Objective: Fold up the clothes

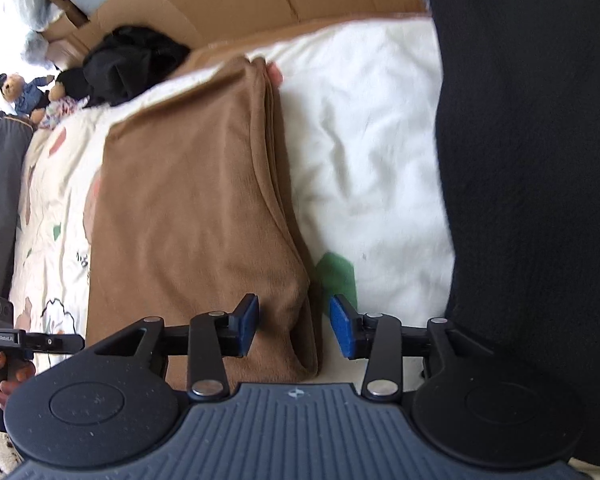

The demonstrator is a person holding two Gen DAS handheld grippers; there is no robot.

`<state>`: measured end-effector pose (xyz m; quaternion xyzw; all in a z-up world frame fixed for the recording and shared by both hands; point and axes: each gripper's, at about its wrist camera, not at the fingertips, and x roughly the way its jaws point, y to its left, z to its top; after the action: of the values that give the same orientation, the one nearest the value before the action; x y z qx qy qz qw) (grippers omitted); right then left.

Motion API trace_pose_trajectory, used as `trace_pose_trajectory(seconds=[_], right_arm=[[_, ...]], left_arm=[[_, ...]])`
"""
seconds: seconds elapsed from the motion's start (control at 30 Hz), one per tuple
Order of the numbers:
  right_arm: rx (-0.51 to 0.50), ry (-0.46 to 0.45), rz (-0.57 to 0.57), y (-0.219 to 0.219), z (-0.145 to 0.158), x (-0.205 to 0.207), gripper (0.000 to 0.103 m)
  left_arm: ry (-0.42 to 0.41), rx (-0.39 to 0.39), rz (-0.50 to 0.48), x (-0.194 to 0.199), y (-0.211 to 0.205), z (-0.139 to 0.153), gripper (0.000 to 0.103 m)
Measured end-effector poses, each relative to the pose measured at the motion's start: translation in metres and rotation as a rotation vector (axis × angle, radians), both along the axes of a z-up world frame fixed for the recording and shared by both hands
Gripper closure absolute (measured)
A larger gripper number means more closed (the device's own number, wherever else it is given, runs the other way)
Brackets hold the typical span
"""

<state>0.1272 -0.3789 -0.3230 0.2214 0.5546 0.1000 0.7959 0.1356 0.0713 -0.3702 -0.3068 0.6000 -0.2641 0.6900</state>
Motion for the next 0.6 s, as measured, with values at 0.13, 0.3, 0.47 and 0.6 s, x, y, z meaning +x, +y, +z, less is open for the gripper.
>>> trace_pose_trajectory(seconds=[0.13, 0.3, 0.47, 0.6], right_arm=[[0.013, 0.044, -0.013, 0.001, -0.013, 0.0, 0.049], [0.076, 0.083, -0.014, 0.001, -0.025, -0.003, 0.049], [0.147, 0.086, -0.036, -0.002, -0.031, -0.008, 0.075], [0.165, 0.079, -0.036, 0.0, -0.029, -0.011, 0.084]], left_arm=[[-0.002, -0.002, -0.009, 0.003, -0.011, -0.004, 0.047], [-0.004, -0.014, -0.052, 0.001, -0.014, -0.006, 0.053], [0.036, -0.04, -0.059, 0.003, -0.011, -0.012, 0.091], [0.036, -0.075, -0.068, 0.004, -0.007, -0.006, 0.094]])
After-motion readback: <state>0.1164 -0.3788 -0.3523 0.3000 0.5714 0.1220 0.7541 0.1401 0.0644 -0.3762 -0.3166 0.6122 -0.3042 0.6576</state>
